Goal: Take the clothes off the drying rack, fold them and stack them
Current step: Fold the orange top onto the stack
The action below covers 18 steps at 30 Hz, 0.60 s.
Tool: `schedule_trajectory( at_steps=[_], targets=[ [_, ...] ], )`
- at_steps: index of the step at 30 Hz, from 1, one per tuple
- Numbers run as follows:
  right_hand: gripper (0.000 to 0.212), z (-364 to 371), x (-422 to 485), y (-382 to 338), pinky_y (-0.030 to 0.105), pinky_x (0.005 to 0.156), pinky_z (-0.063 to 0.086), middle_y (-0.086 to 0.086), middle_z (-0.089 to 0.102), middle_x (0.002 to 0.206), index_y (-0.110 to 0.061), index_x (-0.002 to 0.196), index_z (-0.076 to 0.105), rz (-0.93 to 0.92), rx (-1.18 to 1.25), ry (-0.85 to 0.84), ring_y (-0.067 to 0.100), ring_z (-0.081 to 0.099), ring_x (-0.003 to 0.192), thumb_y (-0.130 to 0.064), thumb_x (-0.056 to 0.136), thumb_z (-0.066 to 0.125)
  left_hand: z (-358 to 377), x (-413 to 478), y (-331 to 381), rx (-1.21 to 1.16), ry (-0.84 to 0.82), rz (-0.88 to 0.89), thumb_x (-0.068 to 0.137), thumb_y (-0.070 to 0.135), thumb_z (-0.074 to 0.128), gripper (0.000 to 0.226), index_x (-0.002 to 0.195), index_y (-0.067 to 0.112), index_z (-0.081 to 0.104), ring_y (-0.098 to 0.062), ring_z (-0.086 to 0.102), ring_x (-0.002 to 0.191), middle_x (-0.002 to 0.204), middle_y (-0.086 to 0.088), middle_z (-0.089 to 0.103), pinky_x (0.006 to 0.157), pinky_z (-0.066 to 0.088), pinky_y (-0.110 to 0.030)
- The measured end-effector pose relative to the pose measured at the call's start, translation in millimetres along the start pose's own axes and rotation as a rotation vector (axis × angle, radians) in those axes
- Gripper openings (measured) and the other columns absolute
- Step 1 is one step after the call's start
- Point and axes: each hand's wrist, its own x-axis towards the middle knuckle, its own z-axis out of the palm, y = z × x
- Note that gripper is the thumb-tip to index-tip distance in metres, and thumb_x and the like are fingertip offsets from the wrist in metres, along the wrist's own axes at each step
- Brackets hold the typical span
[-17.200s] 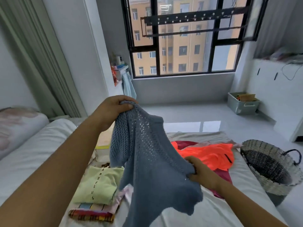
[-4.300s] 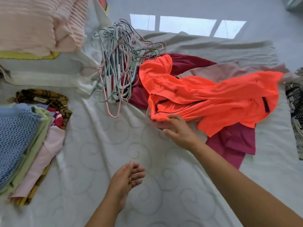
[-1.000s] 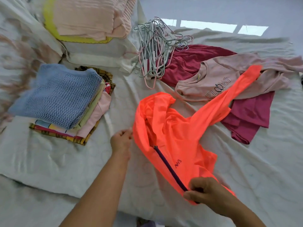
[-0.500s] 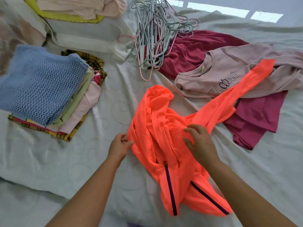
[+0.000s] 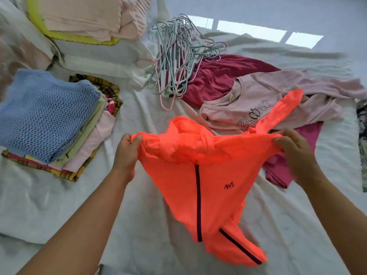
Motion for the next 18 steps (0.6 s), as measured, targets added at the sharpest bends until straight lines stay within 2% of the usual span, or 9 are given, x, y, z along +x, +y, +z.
schedule_trajectory(
  at_steps=[2,4,7,9,11,13,15,16,18],
  targets=[
    [0.044,-16,-5,-23,0.013,0.041,0.027,-0.016,0.037,0.041,-0.024,0.056,0.047,0.045,0.046,0.078,0.0,0.032,0.041,0.002,0.091,0.041,6,-4,31,0.047,0.005,0.165,0.09,0.028,0.054,0.021,0.073,0.022,0.043,-0.017,0.044,0.076,0.081,-0.01,0.048,0.066,0.035,-0.032],
    [0.032,-30,-18,-42,0.015,0.038,0.031,-0.013,0.045,0.047,-0.021,0.063,0.047,0.102,0.0,0.048,0.0,0.037,0.039,-0.008,0.093,0.048,4,-14,62,0.263,0.023,0.425,0.094,0.018,0.051,0.026,0.071,0.02,0.039,-0.018,0.043,0.076,0.073,-0.007,0.045,0.063,0.03,-0.027],
    [0.009,-54,-42,-58,0.026,0.05,0.04,0.004,0.06,0.068,-0.014,0.079,0.063,0.201,-0.302,-0.087,0.014,0.053,0.056,-0.02,0.084,0.066,-18,-34,104,0.503,-0.014,0.69,0.095,0.016,0.051,0.017,0.081,0.009,0.043,-0.02,0.042,0.071,0.067,-0.002,0.042,0.061,0.023,-0.026],
    [0.008,-68,-62,-71,0.03,0.057,0.045,0.012,0.066,0.076,-0.013,0.084,0.068,0.213,-0.354,-0.094,0.022,0.058,0.064,-0.019,0.079,0.071,-39,-48,126,0.575,-0.066,0.724,0.093,0.026,0.055,0.022,0.085,0.006,0.048,-0.021,0.044,0.069,0.069,-0.002,0.048,0.062,0.025,-0.028],
    [0.012,-78,-86,-93,0.025,0.055,0.046,0.014,0.067,0.081,-0.012,0.085,0.069,0.146,-0.289,-0.011,0.017,0.058,0.063,-0.022,0.079,0.071,-61,-61,149,0.591,-0.112,0.705,0.083,0.041,0.056,0.035,0.08,0.007,0.049,-0.017,0.042,0.061,0.064,-0.001,0.047,0.059,0.027,-0.032],
    [0.032,-83,-110,-124,0.014,0.048,0.042,0.008,0.061,0.076,-0.007,0.083,0.066,0.064,-0.151,0.089,0.009,0.051,0.057,-0.037,0.074,0.071,-81,-75,174,0.558,-0.144,0.673,0.073,0.046,0.052,0.033,0.069,0.013,0.045,-0.014,0.038,0.057,0.06,0.0,0.042,0.058,0.03,-0.033],
    [0.05,-89,-132,-157,0.01,0.047,0.039,-0.003,0.054,0.064,-0.009,0.077,0.06,-0.024,-0.014,0.17,0.003,0.046,0.053,-0.055,0.063,0.073,-101,-90,202,0.545,-0.187,0.641,0.076,0.044,0.062,0.035,0.066,0.015,0.045,-0.016,0.038,0.058,0.06,-0.001,0.043,0.058,0.031,-0.033],
    [0.042,-92,-142,-174,0.011,0.047,0.039,-0.005,0.052,0.06,-0.011,0.075,0.058,-0.044,0.038,0.21,0.004,0.045,0.053,-0.051,0.071,0.07,-110,-100,218,0.546,-0.221,0.625,0.078,0.041,0.066,0.035,0.067,0.014,0.046,-0.017,0.038,0.057,0.06,-0.002,0.044,0.055,0.03,-0.032],
    [0.021,-100,-158,-203,0.017,0.046,0.036,-0.003,0.049,0.058,-0.017,0.071,0.055,-0.09,0.043,0.312,0.008,0.043,0.053,-0.025,0.091,0.054,-132,-125,249,0.527,-0.34,0.583,0.068,0.048,0.071,0.04,0.068,0.014,0.05,-0.012,0.038,0.052,0.058,0.0,0.046,0.05,0.028,-0.027]
  ],
)
